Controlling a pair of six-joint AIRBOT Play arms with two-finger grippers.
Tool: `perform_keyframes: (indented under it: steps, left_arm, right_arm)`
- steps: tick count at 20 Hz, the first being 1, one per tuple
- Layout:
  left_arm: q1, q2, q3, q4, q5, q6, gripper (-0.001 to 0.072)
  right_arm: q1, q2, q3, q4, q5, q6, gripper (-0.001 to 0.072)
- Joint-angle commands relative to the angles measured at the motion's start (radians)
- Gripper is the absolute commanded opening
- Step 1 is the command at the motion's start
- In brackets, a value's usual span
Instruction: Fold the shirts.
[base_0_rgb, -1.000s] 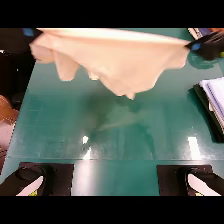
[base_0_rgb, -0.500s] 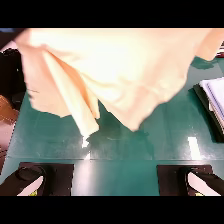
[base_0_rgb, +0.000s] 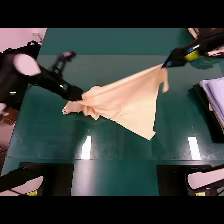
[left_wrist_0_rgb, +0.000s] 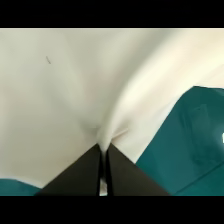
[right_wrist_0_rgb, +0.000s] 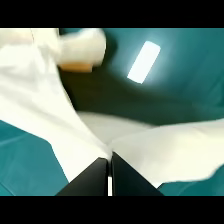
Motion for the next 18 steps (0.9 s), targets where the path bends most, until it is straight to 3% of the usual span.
perform_keyframes:
  steps: [1, 2, 4, 9, 13, 15, 18]
  left_arm:
    - [0.0, -0.138, -0.07, -0.008, 0.157, 0.03, 0.0024]
    - [-0.001, -0.154, -0.07, -0.008, 0.179, 0.029, 0.0051]
    - [0.0, -0.157, -0.069, -0.011, 0.183, 0.022, 0.0609]
    - [0.002, -0.095, 0.077, 0.112, 0.013, 0.026, 0.0609]
    - [0.005, -0.01, 0.196, 0.336, 0.083, -0.01, 0.0608]
    - [0.04, -0.026, 0.19, 0.3, 0.118, -0.037, 0.0608]
    - [0.113, -0.135, 0.19, 0.115, 0.15, -0.051, 0.0608]
  right_arm:
    - [0.057, -0.172, 0.003, 0.01, 0.012, 0.005, 0.0015]
    - [0.065, -0.19, 0.003, 0.01, 0.012, 0.005, 0.0014]
    - [0.075, -0.2, 0.003, 0.009, 0.011, 0.004, 0.0015]
    - [0.068, -0.181, 0.003, 0.01, 0.015, 0.004, 0.0015]
    - [0.068, -0.142, 0.003, 0.01, 0.002, 0.003, 0.0015]
    - [0.068, -0.127, 0.003, 0.01, -0.008, 0.003, 0.0015]
    - [0.069, -0.122, 0.003, 0.011, 0.0, 0.004, 0.0015]
